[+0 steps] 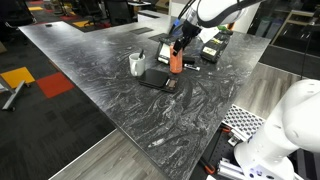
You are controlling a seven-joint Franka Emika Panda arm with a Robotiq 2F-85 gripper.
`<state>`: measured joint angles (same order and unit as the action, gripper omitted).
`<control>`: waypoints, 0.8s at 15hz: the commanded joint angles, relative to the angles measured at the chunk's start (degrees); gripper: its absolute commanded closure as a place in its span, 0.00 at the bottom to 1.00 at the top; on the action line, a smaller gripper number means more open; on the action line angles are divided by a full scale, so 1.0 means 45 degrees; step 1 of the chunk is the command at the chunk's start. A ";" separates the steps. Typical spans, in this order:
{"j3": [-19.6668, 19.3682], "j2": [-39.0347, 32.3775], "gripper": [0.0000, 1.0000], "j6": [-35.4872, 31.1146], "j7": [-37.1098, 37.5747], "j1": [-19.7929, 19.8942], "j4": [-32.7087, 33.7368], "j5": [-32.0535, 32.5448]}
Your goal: Put the monster can onto the digital scale
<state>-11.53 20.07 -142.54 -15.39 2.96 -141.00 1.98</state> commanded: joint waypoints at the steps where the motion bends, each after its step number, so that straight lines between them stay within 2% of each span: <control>1: -0.0406 0.0645 0.57 -0.0027 -0.2713 -0.0613 -0.0355 -0.0605; 6: -0.0611 0.0901 0.57 -0.0121 -0.4877 -0.1167 -0.0133 -0.0687; 8: -0.0912 0.1021 0.57 -0.0215 -0.5632 -0.1652 -0.0020 -0.1549; 12: -0.1716 0.1411 0.57 -0.0020 -0.7281 -0.2713 0.0059 -0.4299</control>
<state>-16.32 24.77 -142.60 -42.43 -6.02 -141.63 -10.42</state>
